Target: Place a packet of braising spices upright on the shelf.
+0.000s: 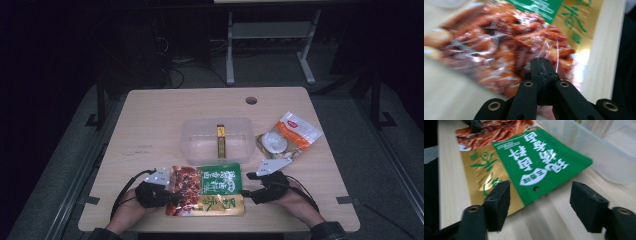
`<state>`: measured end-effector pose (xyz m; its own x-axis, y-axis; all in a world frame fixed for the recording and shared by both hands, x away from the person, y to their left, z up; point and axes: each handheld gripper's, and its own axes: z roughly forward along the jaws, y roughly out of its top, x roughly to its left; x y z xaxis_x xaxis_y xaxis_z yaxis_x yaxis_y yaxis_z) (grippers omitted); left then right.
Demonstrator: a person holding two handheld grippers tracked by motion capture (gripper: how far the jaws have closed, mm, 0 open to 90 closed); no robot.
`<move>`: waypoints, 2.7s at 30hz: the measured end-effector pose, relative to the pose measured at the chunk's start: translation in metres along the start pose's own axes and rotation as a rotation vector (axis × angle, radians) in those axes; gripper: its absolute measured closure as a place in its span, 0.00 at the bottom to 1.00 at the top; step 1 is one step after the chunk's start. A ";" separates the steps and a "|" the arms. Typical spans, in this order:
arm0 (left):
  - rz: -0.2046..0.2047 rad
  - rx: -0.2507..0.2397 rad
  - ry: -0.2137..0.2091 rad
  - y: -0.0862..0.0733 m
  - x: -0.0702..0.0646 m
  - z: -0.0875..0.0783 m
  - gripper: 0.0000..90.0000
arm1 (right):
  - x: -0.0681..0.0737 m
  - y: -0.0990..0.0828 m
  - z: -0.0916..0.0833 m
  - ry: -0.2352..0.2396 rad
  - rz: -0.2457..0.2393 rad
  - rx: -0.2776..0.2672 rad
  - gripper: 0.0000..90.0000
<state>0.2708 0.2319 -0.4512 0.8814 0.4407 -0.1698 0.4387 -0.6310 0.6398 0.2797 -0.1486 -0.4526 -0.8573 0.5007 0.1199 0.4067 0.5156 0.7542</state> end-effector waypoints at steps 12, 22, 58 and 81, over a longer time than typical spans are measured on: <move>-0.054 -0.117 0.247 0.022 0.065 -0.009 1.00 | 0.015 0.020 0.023 0.025 -0.062 0.070 0.87; -0.063 -0.083 0.225 0.033 0.085 0.018 1.00 | 0.009 0.018 0.018 0.026 -0.035 0.057 0.67; 0.054 -0.079 0.045 0.034 0.014 0.020 0.68 | -0.001 0.011 0.004 -0.002 0.003 0.005 0.44; 0.097 -0.033 0.035 0.036 -0.003 0.055 0.15 | -0.005 0.009 -0.001 -0.009 0.011 -0.003 0.40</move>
<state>0.2938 0.1723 -0.4690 0.9125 0.4012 -0.0803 0.3457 -0.6507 0.6761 0.2875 -0.1475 -0.4462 -0.8500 0.5124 0.1222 0.4148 0.5080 0.7549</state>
